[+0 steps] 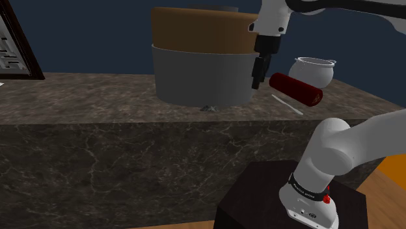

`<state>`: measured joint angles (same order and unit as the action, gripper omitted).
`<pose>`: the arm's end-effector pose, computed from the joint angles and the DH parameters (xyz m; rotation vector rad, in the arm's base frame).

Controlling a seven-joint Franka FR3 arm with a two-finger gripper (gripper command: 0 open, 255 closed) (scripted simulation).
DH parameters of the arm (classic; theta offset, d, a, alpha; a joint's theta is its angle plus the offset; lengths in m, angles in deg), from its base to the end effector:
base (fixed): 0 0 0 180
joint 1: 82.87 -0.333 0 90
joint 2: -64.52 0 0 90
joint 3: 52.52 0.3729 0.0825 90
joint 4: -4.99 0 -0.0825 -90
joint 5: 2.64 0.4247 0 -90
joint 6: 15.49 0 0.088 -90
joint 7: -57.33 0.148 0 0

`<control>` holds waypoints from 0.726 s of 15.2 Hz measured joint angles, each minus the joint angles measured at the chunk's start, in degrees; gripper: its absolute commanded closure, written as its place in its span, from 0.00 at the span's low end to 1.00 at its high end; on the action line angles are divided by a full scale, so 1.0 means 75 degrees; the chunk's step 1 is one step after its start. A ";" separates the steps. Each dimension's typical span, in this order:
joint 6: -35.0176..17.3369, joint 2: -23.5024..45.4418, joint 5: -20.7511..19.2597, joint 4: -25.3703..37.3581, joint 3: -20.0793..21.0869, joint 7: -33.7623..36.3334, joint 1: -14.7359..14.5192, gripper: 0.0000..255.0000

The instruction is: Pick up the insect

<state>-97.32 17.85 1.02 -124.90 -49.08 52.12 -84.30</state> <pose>0.2798 0.0417 0.6302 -3.1108 -0.2570 0.0391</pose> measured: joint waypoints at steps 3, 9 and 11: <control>-0.0550 -0.0113 0.0010 -0.0403 0.0023 0.0028 0.0024 0.00; -0.3310 -0.0354 0.0122 -0.2023 0.0238 0.0257 0.0112 0.00; -0.4372 -0.0277 0.0154 -0.2545 0.0314 0.0322 0.0156 0.00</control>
<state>-130.10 15.77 2.18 -143.98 -46.73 54.54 -83.13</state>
